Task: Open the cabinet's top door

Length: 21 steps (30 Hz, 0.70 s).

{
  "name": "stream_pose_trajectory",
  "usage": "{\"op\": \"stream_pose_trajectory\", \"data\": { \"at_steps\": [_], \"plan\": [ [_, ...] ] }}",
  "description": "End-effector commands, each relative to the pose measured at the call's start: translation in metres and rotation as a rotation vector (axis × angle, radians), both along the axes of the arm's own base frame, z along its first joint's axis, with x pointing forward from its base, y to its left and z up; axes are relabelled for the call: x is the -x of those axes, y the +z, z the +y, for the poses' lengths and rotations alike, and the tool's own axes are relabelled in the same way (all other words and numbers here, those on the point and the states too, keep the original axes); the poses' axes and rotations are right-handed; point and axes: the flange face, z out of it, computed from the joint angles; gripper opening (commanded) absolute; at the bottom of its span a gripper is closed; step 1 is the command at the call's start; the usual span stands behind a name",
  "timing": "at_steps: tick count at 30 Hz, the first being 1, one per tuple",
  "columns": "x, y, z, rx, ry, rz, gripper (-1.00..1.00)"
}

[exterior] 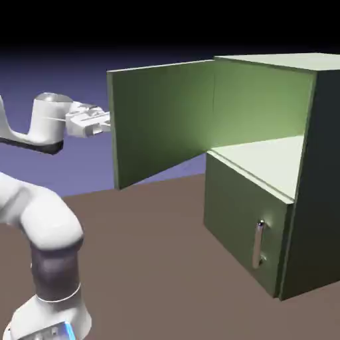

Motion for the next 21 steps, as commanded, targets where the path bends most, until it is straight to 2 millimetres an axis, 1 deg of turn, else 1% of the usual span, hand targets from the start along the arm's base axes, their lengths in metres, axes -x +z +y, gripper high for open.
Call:
{"op": "stream_pose_trajectory", "data": {
  "at_steps": [1, 5, 11, 21],
  "plan": [
    [0.001, 0.0, 0.009, 0.0, -0.023, 0.0, -1.0],
    [0.001, 0.0, 0.04, 0.0, -0.099, 0.0, -1.0],
    [-0.002, 0.0, 0.079, 0.0, -0.194, 0.0, -1.0],
    [-0.016, 0.0, 0.143, 0.0, -0.354, 0.0, -1.0]
  ]
}}
